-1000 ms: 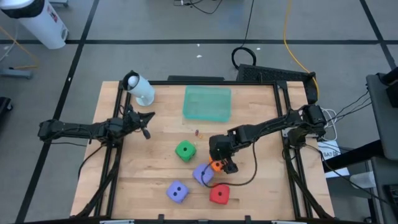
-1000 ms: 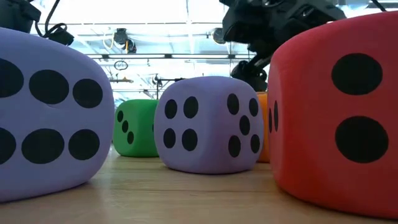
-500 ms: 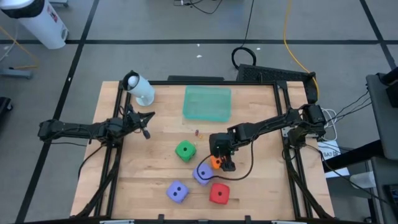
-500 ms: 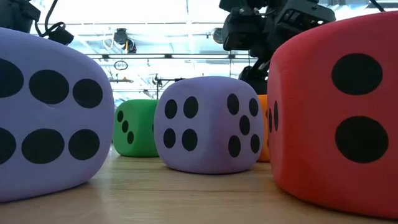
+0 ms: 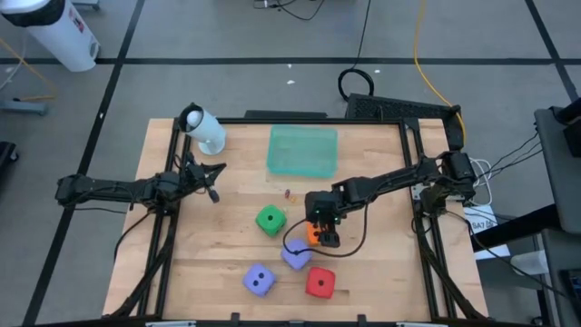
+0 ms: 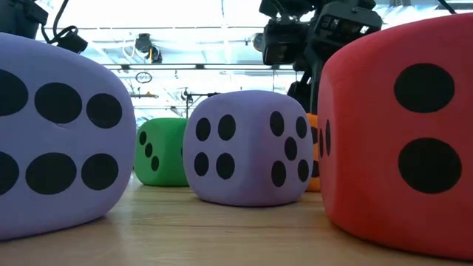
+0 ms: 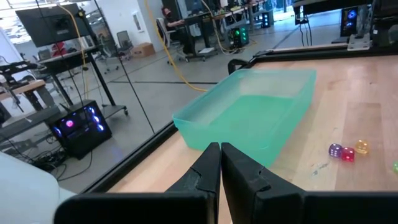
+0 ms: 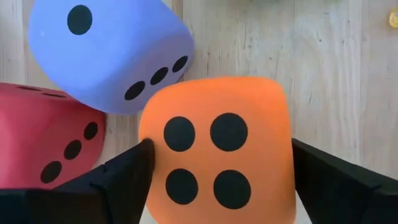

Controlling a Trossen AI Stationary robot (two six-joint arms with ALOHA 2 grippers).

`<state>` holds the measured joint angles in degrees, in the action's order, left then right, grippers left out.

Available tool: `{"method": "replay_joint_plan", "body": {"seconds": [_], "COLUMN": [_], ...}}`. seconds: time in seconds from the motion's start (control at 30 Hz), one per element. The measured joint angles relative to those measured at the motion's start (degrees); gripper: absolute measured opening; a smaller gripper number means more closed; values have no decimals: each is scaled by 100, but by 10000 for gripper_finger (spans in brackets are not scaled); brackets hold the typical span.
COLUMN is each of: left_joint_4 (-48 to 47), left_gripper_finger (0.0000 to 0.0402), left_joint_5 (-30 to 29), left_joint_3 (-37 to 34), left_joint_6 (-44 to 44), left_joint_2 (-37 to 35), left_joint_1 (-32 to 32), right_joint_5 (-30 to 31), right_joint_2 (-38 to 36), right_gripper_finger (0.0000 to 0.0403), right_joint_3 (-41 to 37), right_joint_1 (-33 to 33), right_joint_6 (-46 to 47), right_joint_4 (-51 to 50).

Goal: Pick & Place Dice
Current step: Put the big orange dice into the bin

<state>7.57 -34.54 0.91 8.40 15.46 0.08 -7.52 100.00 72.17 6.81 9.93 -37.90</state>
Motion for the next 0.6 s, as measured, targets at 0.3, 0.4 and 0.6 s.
{"method": "replay_joint_plan", "body": {"seconds": [0.3, 0.4, 0.6], "left_joint_4": [2, 2, 2], "left_gripper_finger": [26, 26, 26], "left_joint_5": [-2, -2, -2], "left_joint_3": [0, 0, 2], "left_joint_6": [13, 11, 14], "left_joint_2": [2, 0, 0], "left_joint_1": [0, 0, 0], "right_joint_5": [901, 919, 871], "right_joint_2": [-212, -294, -546], "right_gripper_finger": [327, 326, 316], "right_joint_3": [-5, -14, -18], "right_joint_1": [-127, -247, -355], "right_joint_6": [258, 482, 566], "right_joint_4": [-170, -193, 142]}}
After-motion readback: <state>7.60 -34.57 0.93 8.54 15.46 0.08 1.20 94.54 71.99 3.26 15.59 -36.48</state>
